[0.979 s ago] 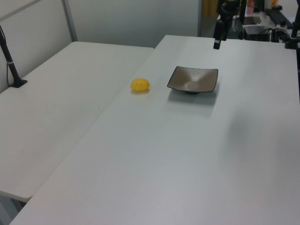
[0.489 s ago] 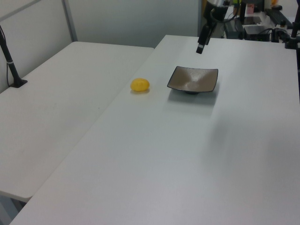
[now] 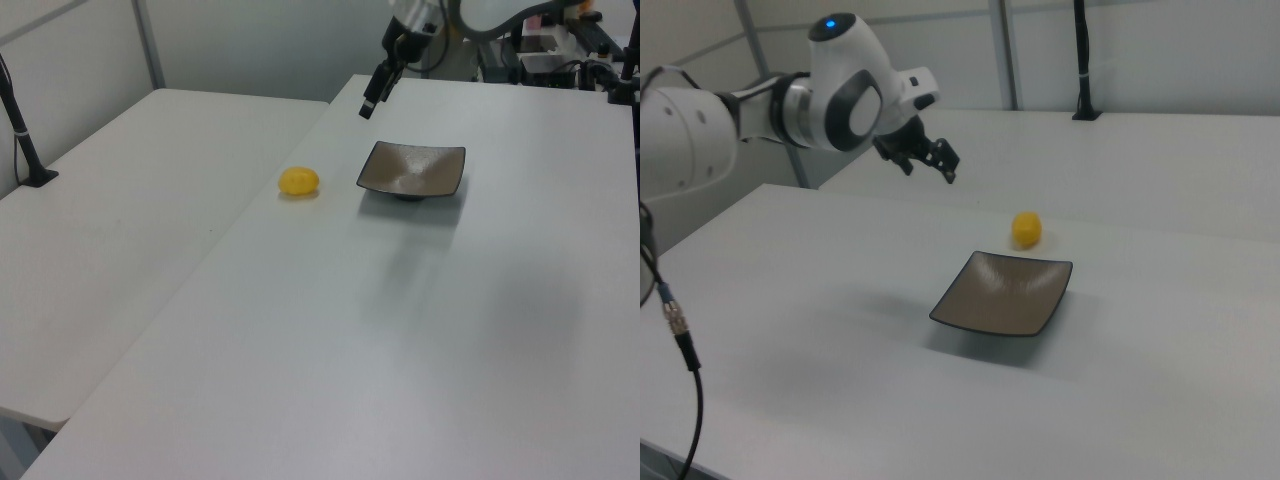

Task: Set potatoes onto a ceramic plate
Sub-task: 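Move the open gripper over the yellow potato and lower it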

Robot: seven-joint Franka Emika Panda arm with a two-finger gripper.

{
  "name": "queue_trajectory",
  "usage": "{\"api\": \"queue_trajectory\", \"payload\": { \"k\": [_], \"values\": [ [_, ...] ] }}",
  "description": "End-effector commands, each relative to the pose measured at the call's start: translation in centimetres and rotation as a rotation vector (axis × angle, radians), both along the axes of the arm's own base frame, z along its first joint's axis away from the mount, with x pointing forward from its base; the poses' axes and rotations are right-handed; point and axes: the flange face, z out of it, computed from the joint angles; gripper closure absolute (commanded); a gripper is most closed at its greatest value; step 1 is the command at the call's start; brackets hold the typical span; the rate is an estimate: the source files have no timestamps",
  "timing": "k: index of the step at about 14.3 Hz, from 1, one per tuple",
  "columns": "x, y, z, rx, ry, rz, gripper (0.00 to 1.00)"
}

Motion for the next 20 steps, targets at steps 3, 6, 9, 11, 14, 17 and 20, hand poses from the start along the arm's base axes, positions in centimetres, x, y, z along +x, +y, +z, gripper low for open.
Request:
{"api": "queue_trajectory", "payload": {
  "k": [3,6,9,11,14,17,20],
  "values": [
    [6.2,-1.2,-3.6,-0.024,-0.191,0.004,0.0],
    [9.6,-1.8,-7.2,-0.066,-0.243,0.019,0.0],
    [11.4,-2.7,-10.0,-0.089,-0.307,0.026,0.0],
    [12.3,-3.1,-13.5,-0.121,-0.363,0.051,0.0],
    [12.7,-3.4,-16.9,-0.139,-0.387,0.072,0.0],
    [13.5,-3.8,-19.1,-0.159,-0.41,0.086,0.0],
    [13.7,-4.2,-20.1,-0.17,-0.405,0.084,0.0]
  ]
}}
